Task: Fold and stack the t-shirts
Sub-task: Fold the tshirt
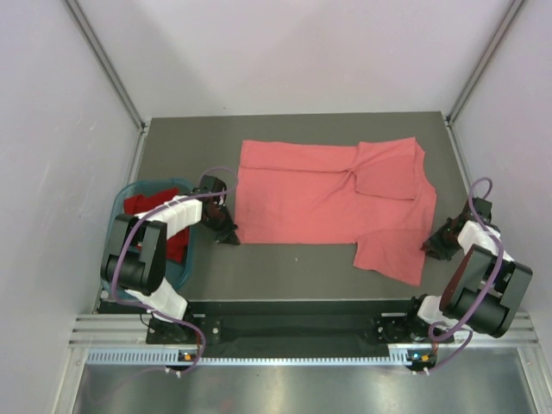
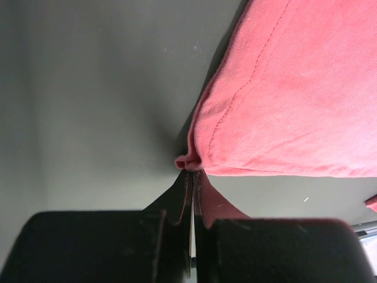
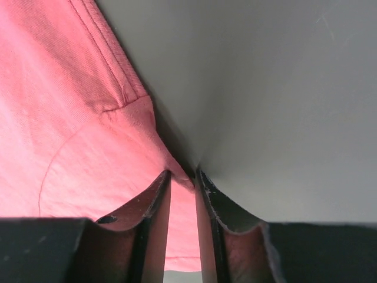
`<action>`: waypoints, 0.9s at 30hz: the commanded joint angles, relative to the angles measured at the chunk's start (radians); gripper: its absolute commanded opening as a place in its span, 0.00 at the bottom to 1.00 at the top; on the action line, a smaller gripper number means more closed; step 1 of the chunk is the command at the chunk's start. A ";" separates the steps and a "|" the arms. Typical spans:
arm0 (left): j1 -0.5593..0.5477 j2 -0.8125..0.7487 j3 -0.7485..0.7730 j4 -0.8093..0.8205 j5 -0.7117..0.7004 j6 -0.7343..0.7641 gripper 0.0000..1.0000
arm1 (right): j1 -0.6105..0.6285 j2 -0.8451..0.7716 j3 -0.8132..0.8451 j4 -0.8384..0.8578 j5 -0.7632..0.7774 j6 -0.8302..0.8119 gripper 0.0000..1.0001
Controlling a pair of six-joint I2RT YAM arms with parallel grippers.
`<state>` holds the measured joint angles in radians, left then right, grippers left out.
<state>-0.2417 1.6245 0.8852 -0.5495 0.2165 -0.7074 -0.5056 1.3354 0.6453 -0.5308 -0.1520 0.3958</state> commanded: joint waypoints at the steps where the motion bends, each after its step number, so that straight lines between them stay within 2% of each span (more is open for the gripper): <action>1: 0.005 -0.005 0.018 0.028 -0.011 0.008 0.00 | 0.012 -0.016 -0.016 -0.001 0.032 -0.002 0.24; 7: 0.005 -0.003 0.024 0.025 -0.012 0.017 0.00 | 0.012 -0.024 -0.012 -0.035 0.046 0.020 0.14; 11: 0.005 -0.014 0.035 0.016 -0.017 0.028 0.00 | 0.012 -0.053 0.002 -0.060 0.051 0.021 0.00; 27: 0.005 -0.121 0.044 0.000 -0.009 0.037 0.00 | 0.013 -0.151 0.056 -0.132 -0.023 0.026 0.00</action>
<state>-0.2417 1.5536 0.8967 -0.5514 0.2127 -0.6804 -0.5041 1.2156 0.6445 -0.6270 -0.1532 0.4210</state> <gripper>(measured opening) 0.011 0.005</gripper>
